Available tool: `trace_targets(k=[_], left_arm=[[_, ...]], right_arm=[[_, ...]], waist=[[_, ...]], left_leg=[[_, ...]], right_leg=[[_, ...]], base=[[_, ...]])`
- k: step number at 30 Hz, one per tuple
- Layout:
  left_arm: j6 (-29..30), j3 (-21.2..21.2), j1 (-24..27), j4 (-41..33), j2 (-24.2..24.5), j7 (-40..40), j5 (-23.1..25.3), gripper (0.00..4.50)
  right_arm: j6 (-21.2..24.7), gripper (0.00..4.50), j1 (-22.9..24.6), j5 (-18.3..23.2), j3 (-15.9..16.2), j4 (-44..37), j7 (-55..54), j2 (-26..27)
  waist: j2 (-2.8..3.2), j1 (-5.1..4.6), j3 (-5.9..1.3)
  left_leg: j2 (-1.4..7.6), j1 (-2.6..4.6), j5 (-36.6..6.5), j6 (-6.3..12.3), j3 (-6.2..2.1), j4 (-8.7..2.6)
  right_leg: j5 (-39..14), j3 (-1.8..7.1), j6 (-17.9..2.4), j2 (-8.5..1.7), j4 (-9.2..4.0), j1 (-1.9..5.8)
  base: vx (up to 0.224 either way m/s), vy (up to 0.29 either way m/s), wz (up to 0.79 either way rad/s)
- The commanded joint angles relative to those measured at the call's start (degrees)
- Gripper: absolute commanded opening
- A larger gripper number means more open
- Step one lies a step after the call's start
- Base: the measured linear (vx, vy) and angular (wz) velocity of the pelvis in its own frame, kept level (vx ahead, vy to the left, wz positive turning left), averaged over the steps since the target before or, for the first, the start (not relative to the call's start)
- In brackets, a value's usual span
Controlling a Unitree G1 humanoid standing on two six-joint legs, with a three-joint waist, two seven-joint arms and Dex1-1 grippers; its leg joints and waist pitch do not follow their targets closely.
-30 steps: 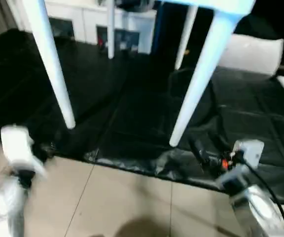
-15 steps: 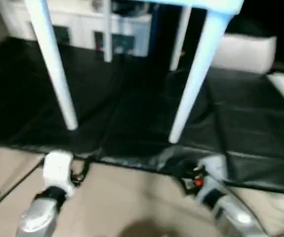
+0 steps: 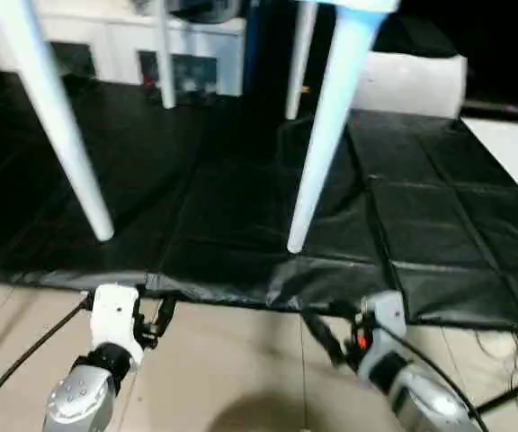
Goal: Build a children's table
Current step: Flip table
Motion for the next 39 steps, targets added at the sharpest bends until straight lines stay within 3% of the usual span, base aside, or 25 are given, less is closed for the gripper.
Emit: trace_targets(k=[1, 2, 3, 4, 5, 6, 8, 10, 11, 12, 13, 14, 15, 16, 17, 18, 19, 20, 21, 22, 26, 27, 32, 37, 39], left_arm=[[1.22, 1.04, 0.82, 3.53, 0.44, 0.69, 0.29, 3.23], [1.2, 1.36, 0.99, 3.91, 0.26, 0.79, -0.07, 3.23], [1.32, 1.36, 1.24, 4.27, 0.35, 0.85, 0.03, 3.23], [1.62, 1.38, 1.35, 4.43, 0.39, 1.08, 0.19, 3.23], [1.46, 1.4, 1.57, 5.41, 0.43, 1.6, 0.62, 3.23], [1.21, 1.44, 1.63, 5.75, 0.42, 1.66, 0.66, 3.23], [1.7, 1.5, 2.42, 7.11, 0.36, 2.64, 1.39, 3.23], [1.79, 1.51, 3.46, 8.09, 0.33, 3.38, 1.98, 3.23], [1.6, 1.78, 3.97, 8.35, 0.16, 3.69, 1.73, 3.23], [0.64, 2.46, 5.16, 7.92, -0.47, 3.61, 0.54, 3.23], [0.04, 2.81, 6.01, 7.24, -0.9, 3.34, -0.35, 3.23], [-0.11, 2.88, 6.24, 7.04, -1.01, 3.26, -0.57, 3.23], [-2.49, 2.95, 7.31, 5.47, -1.62, 1.82, -2.06, 3.23], [-7.45, 2.99, 8.28, 4.16, -2.71, -1.63, -5.27, 3.23], [-10.23, 2.93, 8.91, 3.23, -3.3, -4.76, -7.93, 3.23], [-12.36, 2.84, 9.33, 2.68, -3.72, -7.32, -10.08, 3.23], [-12.64, 2.49, 9.67, 2.3, -3.62, -9.37, -11.4, 3.23], [-12.5, 2.13, 9.93, 2.03, -3.44, -11.03, -12.36, 3.23], [-13.07, 1.27, 9.68, 5.67, -2.41, -15.23, -12.85, 3.23], [-13.99, 1.07, 8.56, 10.76, -1.66, -16.91, -11.79, 3.23], [-16.14, 1.1, 2.46, 30.34, -0.89, -15.79, -5.4, 3.23], [-18.2, 0.81, 0.87, 35.26, -1.08, -15.14, -3.81, 3.23], [-15.44, -1.42, -7.46, 51.5, 1.65, -3.93, 2.08, 3.23], [-11.23, -0.79, -11.54, 55.43, 1.53, -0.6, 0.77, 3.23], [-9.47, 1.5, -17.78, 63.12, 0.08, 3.77, 0.3, 3.23]], right_arm=[[0.65, 3.63, -0.26, -0.12, 2.15, 3.46, 2.18, 0.57], [0.82, 3.63, -0.45, -0.17, 2.25, 4.11, 2.39, 0.58], [0.48, 3.63, -0.99, -0.81, 2.37, 5.5, 2.29, 0.56], [0.22, 3.63, -1.35, -1.16, 2.4, 6.42, 2.24, 0.61], [-0.48, 3.63, -2.26, -1.72, 2.56, 8.85, 2.67, 0.78], [-0.64, 3.63, -2.5, -1.85, 2.66, 9.49, 2.83, 0.82], [-1.35, 3.63, -3.43, -2.32, 2.94, 11.81, 3.16, 1.05], [-1.87, 3.63, -3.97, -2.56, 3.1, 13.2, 3.39, 1.25], [-2.07, 3.63, -4.24, -2.56, 3.18, 13.86, 3.68, 1.31], [-2.34, 3.63, -4.67, -2.8, 3.37, 14.77, 4.02, 1.27], [-2.64, 3.63, -4.84, -3.02, 3.47, 15.18, 4.26, 1.2], [-2.72, 3.63, -4.86, -3.07, 3.49, 15.27, 4.32, 1.17], [-2.89, 3.63, -5.0, -3.1, 3.49, 15.47, 4.36, 1.14], [-3.5, 3.63, -5.22, -3.0, 3.57, 16.04, 4.5, 1.06], [-3.87, 3.63, -5.23, -3.04, 3.6, 16.13, 4.65, 0.97], [-4.51, 3.63, -5.32, -3.25, 3.51, 16.56, 4.96, 1.01], [-4.79, 3.63, -5.33, -3.22, 3.42, 16.62, 5.2, 1.06], [-4.94, 3.63, -5.32, -3.12, 3.35, 16.59, 5.38, 1.09], [-4.98, 3.63, -5.35, -2.89, 3.35, 16.58, 5.89, 1.07], [-4.85, 3.63, -5.51, -3.06, 3.58, 16.91, 6.19, 1.01], [-4.24, 3.63, -6.39, -4.24, 4.76, 19.23, 6.61, 0.58], [-4.17, 3.63, -6.64, -4.11, 4.75, 20.07, 6.82, 0.7], [-3.97, 3.63, -10.3, -5.81, 5.49, 30.19, 6.33, 2.45], [-4.61, 3.63, -14.28, -8.22, 5.12, 39.94, 1.75, 4.39], [-6.99, 3.63, -19.79, -8.8, 1.73, 53.86, -8.47, 7.39]], waist=[[0.89, -2.27, 0.16], [0.71, -3.49, -0.1], [2.64, -3.67, -0.49], [2.99, -3.96, -0.26], [2.72, -4.82, -0.19], [2.14, -5.14, -0.12], [1.02, -5.97, 0.9], [1.0, -6.62, 1.09], [2.54, -3.5, 1.06], [1.7, -2.23, 1.15], [-0.88, -2.06, 0.2], [-3.92, -2.29, -0.24], [-3.14, -2.2, -0.19], [-2.55, -0.4, -0.7], [-2.19, -0.35, -0.61], [-1.57, 0.53, -0.95], [-1.14, 1.41, -1.74], [-1.24, 1.6, -1.83], [-0.25, 1.71, -2.04], [-0.56, 1.7, -1.91], [-0.76, 0.11, -1.4], [-0.79, -0.22, -1.49], [-0.38, -1.9, -1.4], [-1.16, -1.88, -1.39], [-1.49, -1.85, -1.68]], left_leg=[[3.91, -0.84, -14.81, 5.15, -2.27, -9.39], [5.29, -0.4, -21.4, 4.9, -2.67, -10.71], [6.07, -0.42, -29.66, 2.48, -3.29, -11.98], [6.37, -0.52, -32.95, 0.73, -3.35, -12.58], [6.06, -1.23, -39.23, -2.22, -4.5, -13.59], [5.78, -0.8, -40.17, -2.21, -3.76, -13.26], [4.16, 0.22, -43.89, -3.34, -1.77, -12.57], [3.95, 0.96, -45.27, -3.03, -1.26, -12.56], [5.38, -7.2, -51.45, -2.38, 0.08, -18.43], [5.7, -7.64, -51.34, 0.03, 1.08, -18.03], [4.95, -2.16, -40.2, 1.8, 1.71, -13.65], [3.37, 1.54, -29.33, -0.07, 1.18, -7.95], [1.41, 0.74, -8.33, 2.99, 1.68, -2.48], [3.24, -1.15, 1.15, 2.94, 0.53, -4.25], [3.86, -1.52, 1.56, 2.08, 0.44, -5.91], [4.75, -0.74, -1.94, 1.3, 0.87, -7.96], [5.11, 0.04, -4.71, 1.64, 1.65, -7.98], [5.44, -0.44, -2.9, 1.95, 1.73, -8.18], [5.91, -1.43, 1.5, 2.57, 1.6, -8.52], [5.75, -1.48, 2.02, 2.03, 1.95, -8.62], [5.25, -0.91, -5.54, 0.52, 2.23, -9.58], [5.92, -0.86, -7.32, -0.38, 1.93, -9.96], [6.31, -0.49, -9.48, -0.4, 1.91, -10.32], [6.52, -0.4, -6.5, 0.01, 2.32, -10.2], [6.5, -0.02, -5.14, -0.23, 2.67, -9.92]], right_leg=[[-27.07, -0.82, -11.88, -2.82, -4.82, -0.99], [-21.9, -2.84, -10.68, -1.58, -3.25, -1.15], [-11.83, -4.87, -9.75, -2.63, -1.39, -0.07], [-7.73, -5.63, -8.86, -3.04, -1.22, 0.39], [-1.43, -7.53, -5.83, -4.68, -0.99, 2.99], [-3.46, -7.66, -5.19, -5.17, -2.18, 2.94], [-26.15, -8.44, -2.48, -6.59, -5.87, 2.67], [-33.61, -10.56, -1.43, -6.18, -7.22, 2.73], [-15.06, -11.42, -1.78, -5.35, 6.68, 10.92], [-9.83, -10.62, -0.94, -5.45, 6.76, 10.16], [-26.1, -5.35, 1.75, -7.07, 3.79, 5.83], [-45.06, -3.46, 3.73, -9.29, -3.0, 2.14], [-53.49, -0.69, 3.34, -12.17, -8.55, 1.0], [-45.05, -0.55, -0.06, -12.82, -7.34, 2.74], [-39.96, -1.66, -1.73, -11.6, -6.18, 2.66], [-28.38, -3.42, -4.81, -9.06, -4.72, 2.16], [-15.74, -3.46, -7.76, -7.96, -3.52, 2.05], [-8.18, -3.76, -9.09, -7.84, -2.72, 2.52], [4.47, -4.65, -10.43, -7.5, -1.64, 3.28], [8.86, -5.21, -10.05, -6.94, -1.55, 3.42], [1.04, -5.26, -7.12, -7.26, -3.07, 3.86], [-1.81, -5.14, -7.37, -8.14, -3.29, 4.25], [-2.7, -5.15, -11.17, -8.34, -3.61, 3.81], [-1.64, -5.22, -15.24, -8.93, -3.18, 3.81], [-1.33, -5.11, -15.97, -9.08, -3.22, 3.62]], base=[[-0.017, 0.133, -0.05], [-0.064, 0.225, 0.01], [-0.077, 0.176, 0.14], [-0.115, 0.244, 0.07], [-0.068, 0.152, 0.01], [-0.064, 0.094, -0.05], [0.0, 0.0, 0.0], [-0.029, -0.036, -0.02], [-0.058, -0.072, -0.04], [-0.033, -0.126, 0.08], [0.046, -0.212, 0.05], [0.046, -0.212, 0.05], [0.036, -0.179, -0.11], [-0.001, -0.054, -0.05], [0.047, -0.103, -0.08], [0.066, -0.086, 0.09], [0.066, -0.086, 0.09], [0.053, -0.065, 0.11], [0.0, 0.0, 0.0], [0.062, -0.022, -0.1], [0.0, 0.0, 0.0], [0.0, 0.0, 0.0], [0.0, 0.0, 0.0], [0.0, 0.0, 0.0], [0.0, 0.0, 0.0]])
